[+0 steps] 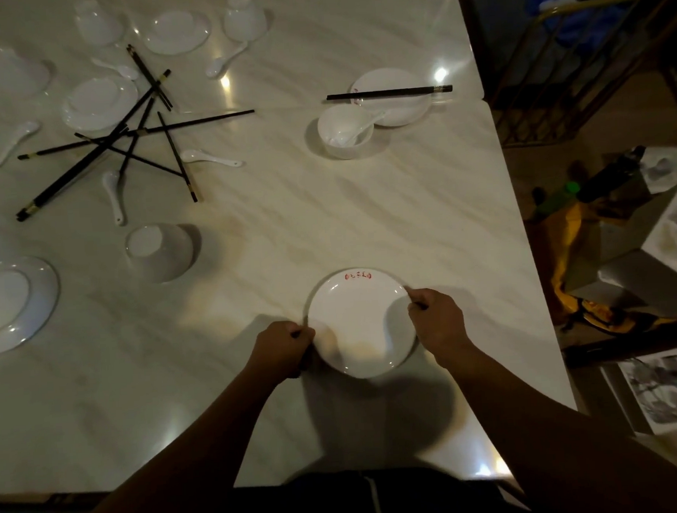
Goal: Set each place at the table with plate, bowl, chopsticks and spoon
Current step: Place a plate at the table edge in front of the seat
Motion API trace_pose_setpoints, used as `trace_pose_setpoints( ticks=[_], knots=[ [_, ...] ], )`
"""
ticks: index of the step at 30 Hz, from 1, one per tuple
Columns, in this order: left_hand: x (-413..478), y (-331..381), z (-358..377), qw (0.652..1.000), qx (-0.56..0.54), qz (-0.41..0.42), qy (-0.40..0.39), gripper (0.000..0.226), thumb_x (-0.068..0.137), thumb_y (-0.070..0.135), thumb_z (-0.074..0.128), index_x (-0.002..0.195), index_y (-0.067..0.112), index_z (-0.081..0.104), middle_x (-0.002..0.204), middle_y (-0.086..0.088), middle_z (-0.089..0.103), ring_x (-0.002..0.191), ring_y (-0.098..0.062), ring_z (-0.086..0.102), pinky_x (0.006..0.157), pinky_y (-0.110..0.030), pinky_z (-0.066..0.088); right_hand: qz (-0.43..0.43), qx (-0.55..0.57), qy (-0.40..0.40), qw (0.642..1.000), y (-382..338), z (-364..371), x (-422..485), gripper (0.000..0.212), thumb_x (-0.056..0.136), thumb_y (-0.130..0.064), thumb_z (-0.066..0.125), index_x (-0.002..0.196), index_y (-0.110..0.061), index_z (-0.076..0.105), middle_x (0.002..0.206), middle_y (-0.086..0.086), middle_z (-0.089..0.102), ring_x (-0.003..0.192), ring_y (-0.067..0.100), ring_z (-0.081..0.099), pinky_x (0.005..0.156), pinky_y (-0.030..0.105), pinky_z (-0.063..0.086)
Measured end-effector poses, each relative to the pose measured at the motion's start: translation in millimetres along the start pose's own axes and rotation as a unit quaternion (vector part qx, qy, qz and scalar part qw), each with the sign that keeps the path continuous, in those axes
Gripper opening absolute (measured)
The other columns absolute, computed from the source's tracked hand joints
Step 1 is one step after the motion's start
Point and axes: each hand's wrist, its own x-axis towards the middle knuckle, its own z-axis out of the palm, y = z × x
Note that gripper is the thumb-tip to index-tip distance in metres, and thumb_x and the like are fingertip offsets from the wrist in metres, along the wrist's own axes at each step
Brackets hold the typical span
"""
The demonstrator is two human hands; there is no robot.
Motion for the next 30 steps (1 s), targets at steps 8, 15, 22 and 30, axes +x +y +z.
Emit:
trace_pose_setpoints(
  ticks=[8,15,22,30],
  knots=[
    [3.5,6.8,8.2,0.996,-0.062,0.042,0.055,0.017,0.093,0.014,0.05,0.105,0.011,0.061,0.093,-0.017,0.065,0.077,-0.034,0.067,0.065,-0.044,0.06,-0.022,-0.04,0.001,0.999,9.8,-0.2,-6.3,0.027,0.097,-0.015,0.05,0.12,-0.008,0.061,0.118,0.01,0.066,0.109,0.025,0.059,0.093,0.028,0.043],
    [10.0,7.2,12.1,0.992,-0.069,0.049,0.09,0.016,0.092,0.012,0.052,0.103,0.013,0.063,0.098,-0.016,0.064,0.085,-0.035,0.063,0.069,-0.05,0.059,-0.024,-0.044,-0.008,0.999,12.5,1.4,0.1,0.02,0.096,-0.016,0.052,0.109,-0.006,0.063,0.109,0.012,0.067,0.098,0.024,0.061,0.09,0.035,0.052],
    [11.1,6.3,13.5,0.987,-0.128,0.022,0.098,0.016,0.089,0.014,0.056,0.103,0.014,0.064,0.102,-0.015,0.064,0.091,-0.037,0.062,0.069,-0.051,0.06,-0.039,-0.073,-0.036,0.996,13.9,-2.0,3.0,0.024,0.096,-0.021,0.052,0.112,-0.008,0.062,0.108,0.011,0.068,0.099,0.024,0.062,0.089,0.033,0.05],
    [11.0,-1.8,-38.1,0.98,-0.086,0.067,0.165,0.031,0.084,0.026,0.067,0.113,0.014,0.062,0.114,-0.009,0.064,0.105,-0.027,0.061,0.098,-0.046,0.048,-0.179,-0.15,-0.03,0.972,-40.9,9.0,17.7,0.04,0.09,-0.028,0.055,0.128,-0.017,0.056,0.125,0.01,0.057,0.111,0.03,0.056,0.097,0.04,0.046]
  ],
)
